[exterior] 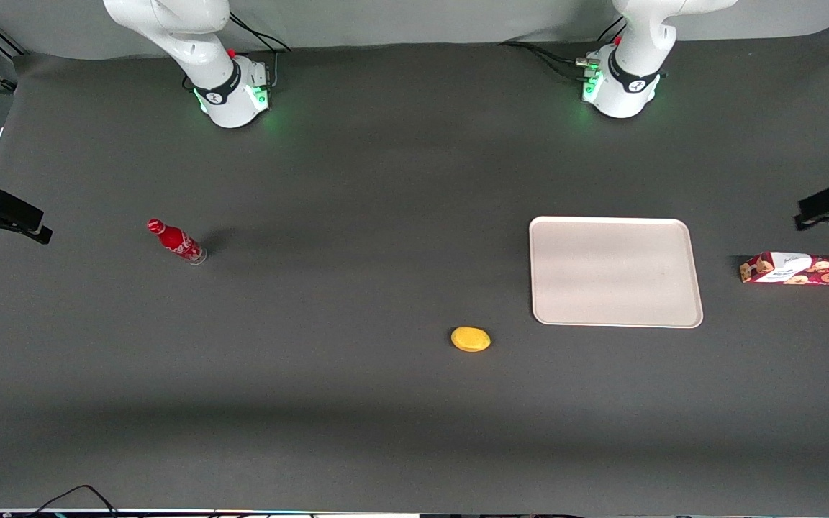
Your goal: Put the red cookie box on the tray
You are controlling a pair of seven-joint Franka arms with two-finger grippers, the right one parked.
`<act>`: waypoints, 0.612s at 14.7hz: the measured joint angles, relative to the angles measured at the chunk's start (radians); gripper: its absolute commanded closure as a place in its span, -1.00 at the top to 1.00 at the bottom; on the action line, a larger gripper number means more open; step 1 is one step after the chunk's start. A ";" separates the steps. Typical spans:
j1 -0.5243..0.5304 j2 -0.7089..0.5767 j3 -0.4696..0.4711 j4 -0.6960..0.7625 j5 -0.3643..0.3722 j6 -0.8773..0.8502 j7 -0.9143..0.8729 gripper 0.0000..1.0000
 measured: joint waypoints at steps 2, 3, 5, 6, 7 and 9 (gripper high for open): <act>0.004 0.001 0.137 -0.001 0.009 -0.005 -0.040 1.00; 0.009 0.005 0.214 -0.005 0.009 -0.005 -0.042 1.00; 0.021 0.037 0.346 -0.022 0.005 0.011 -0.059 1.00; 0.028 0.062 0.383 -0.038 -0.001 0.033 -0.086 1.00; 0.036 0.088 0.401 -0.066 -0.009 0.072 -0.115 1.00; 0.040 0.132 0.430 -0.161 -0.038 0.196 -0.161 1.00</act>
